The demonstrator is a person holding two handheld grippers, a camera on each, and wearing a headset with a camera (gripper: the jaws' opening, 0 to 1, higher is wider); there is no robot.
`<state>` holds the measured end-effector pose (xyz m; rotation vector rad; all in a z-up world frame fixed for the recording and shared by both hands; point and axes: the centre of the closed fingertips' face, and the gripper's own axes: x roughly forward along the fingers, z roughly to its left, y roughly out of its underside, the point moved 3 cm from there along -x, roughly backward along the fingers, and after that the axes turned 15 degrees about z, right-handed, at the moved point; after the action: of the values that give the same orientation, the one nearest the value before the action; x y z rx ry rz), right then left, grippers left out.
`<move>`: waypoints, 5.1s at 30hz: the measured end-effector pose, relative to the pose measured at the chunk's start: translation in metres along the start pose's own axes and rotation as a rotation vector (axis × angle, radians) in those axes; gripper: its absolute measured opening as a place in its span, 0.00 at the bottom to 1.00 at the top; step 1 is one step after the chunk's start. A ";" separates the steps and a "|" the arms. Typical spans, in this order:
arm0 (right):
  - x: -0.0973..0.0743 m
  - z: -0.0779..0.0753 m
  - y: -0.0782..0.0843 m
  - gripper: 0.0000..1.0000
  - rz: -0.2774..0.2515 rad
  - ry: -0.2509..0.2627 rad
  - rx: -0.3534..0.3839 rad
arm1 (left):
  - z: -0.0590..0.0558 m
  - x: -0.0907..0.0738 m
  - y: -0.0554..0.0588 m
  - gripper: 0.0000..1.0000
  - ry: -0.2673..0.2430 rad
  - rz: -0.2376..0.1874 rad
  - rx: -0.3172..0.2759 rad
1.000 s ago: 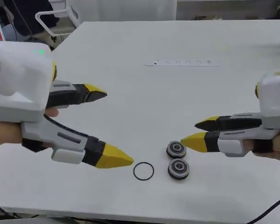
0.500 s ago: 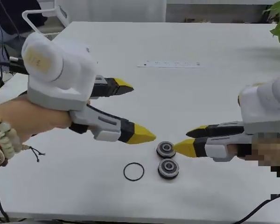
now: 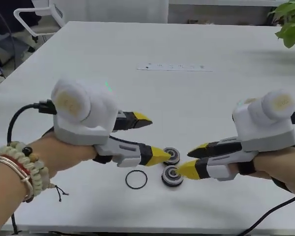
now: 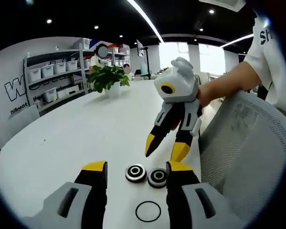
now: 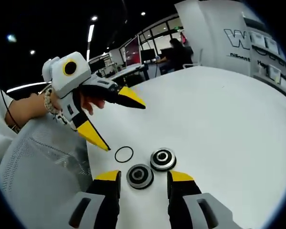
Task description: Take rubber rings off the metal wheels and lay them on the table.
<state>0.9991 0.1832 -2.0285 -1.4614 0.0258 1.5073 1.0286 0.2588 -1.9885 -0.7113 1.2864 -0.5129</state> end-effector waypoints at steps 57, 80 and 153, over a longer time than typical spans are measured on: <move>0.026 0.004 0.022 0.17 0.157 0.060 -0.176 | -0.036 0.051 0.023 0.08 0.102 0.040 -0.046; 0.028 0.004 0.017 0.22 0.148 0.084 -0.207 | -0.035 0.051 0.023 0.08 0.099 0.029 -0.036; 0.010 -0.003 0.012 0.00 0.063 -0.069 0.347 | -0.037 0.050 0.025 0.08 0.100 0.031 -0.012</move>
<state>0.9964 0.1813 -2.0439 -1.1395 0.2803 1.5161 1.0023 0.2334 -2.0448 -0.6818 1.3927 -0.5212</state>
